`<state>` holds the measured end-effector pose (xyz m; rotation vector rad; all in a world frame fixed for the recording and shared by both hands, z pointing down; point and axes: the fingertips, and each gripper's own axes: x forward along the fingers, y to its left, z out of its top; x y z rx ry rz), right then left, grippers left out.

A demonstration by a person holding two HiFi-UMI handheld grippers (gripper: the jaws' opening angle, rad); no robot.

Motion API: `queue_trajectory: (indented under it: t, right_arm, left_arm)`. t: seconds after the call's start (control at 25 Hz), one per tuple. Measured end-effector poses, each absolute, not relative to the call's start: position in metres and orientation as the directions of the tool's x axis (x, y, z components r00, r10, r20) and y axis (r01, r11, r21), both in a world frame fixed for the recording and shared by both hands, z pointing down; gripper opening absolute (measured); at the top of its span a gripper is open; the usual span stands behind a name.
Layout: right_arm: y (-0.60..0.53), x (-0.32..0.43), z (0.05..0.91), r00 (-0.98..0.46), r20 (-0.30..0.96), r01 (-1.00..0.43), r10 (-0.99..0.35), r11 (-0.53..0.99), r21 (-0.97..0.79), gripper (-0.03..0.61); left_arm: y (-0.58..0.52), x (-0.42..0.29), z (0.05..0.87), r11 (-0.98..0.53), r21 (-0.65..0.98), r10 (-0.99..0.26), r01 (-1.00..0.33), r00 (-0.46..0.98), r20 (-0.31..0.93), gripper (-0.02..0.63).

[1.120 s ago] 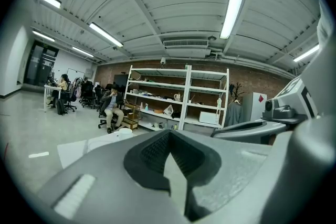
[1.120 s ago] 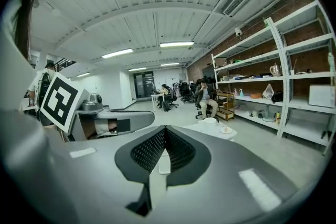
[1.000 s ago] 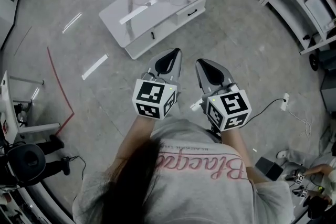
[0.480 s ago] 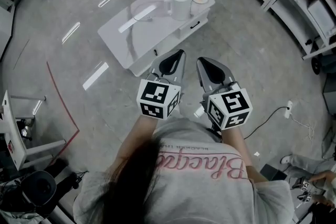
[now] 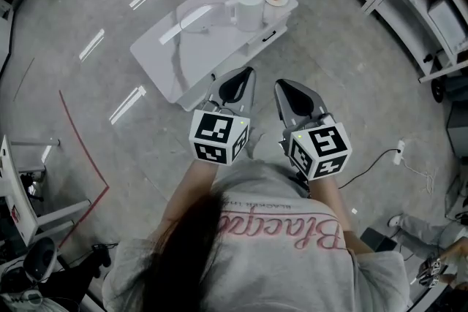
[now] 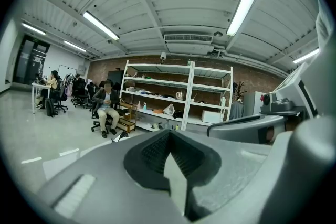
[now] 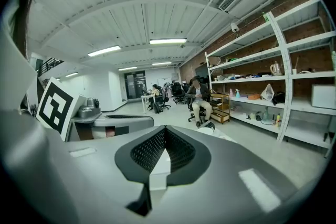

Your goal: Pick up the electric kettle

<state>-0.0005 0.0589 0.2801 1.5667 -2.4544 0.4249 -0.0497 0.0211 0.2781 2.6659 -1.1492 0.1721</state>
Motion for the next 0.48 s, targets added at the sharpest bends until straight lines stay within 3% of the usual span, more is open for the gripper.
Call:
queue_trajectory:
  t: [0.48]
  right_arm:
    - [-0.015, 0.043, 0.296, -0.457, 0.338, -0.889, -0.823, 0.437, -0.138, 0.021]
  left_arm:
    - [-0.05, -0.006, 0.303, -0.642, 0.166, -0.711, -0.748, 0.663, 0.236, 0.0]
